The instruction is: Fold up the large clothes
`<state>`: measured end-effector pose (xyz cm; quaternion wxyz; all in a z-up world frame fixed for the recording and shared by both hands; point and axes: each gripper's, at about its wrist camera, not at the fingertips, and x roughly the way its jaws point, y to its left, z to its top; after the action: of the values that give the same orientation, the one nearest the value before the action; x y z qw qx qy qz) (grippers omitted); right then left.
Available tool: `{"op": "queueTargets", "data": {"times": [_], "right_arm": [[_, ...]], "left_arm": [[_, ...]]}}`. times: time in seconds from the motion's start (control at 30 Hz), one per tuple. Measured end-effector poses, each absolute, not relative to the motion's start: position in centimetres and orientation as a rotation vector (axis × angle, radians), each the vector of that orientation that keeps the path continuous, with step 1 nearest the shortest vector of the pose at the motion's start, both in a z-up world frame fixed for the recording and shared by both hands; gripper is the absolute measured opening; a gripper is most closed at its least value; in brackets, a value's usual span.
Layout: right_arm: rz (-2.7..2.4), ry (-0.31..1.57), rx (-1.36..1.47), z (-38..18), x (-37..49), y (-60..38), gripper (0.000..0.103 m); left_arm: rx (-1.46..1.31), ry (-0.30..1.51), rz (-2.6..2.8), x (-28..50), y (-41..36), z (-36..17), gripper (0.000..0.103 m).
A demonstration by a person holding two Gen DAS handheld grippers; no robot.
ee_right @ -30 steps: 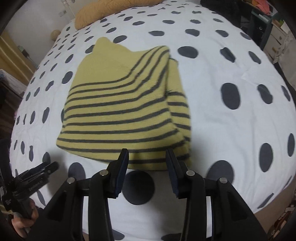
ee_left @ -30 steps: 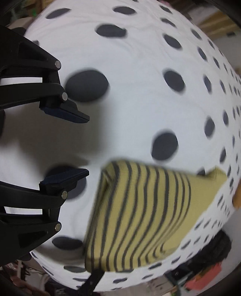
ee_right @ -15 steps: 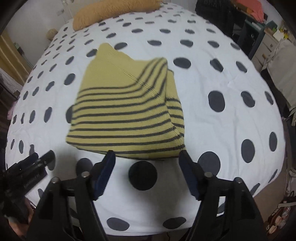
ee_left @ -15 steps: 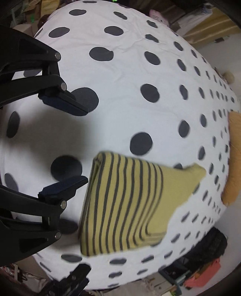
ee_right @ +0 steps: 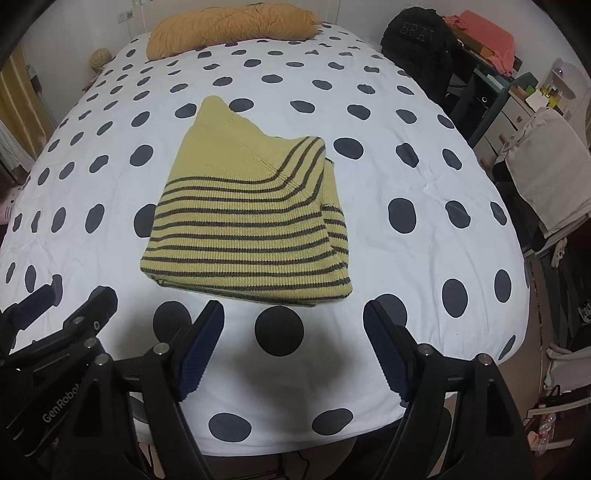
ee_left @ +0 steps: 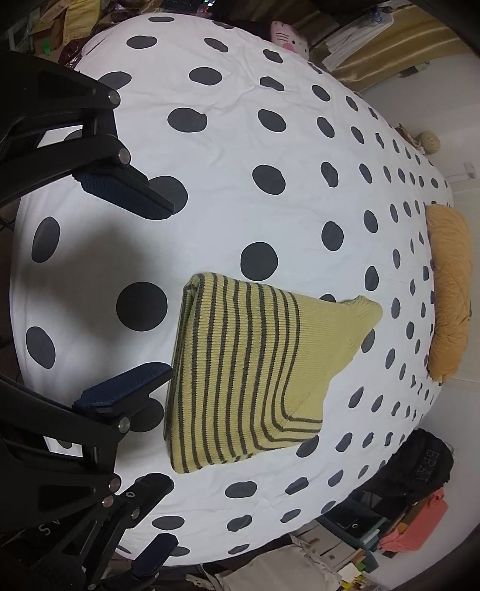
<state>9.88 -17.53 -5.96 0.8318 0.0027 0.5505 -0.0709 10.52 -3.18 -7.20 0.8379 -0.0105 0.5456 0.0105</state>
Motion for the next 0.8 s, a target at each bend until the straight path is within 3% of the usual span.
{"op": "queueTargets", "data": {"times": [0.8], "right_arm": [[-0.171, 1.163, 0.053, -5.2, 7.7, -18.2, 0.078]], "left_arm": [[-0.04, 1.169, 0.032, 8.6, -2.8, -6.3, 0.08]]}}
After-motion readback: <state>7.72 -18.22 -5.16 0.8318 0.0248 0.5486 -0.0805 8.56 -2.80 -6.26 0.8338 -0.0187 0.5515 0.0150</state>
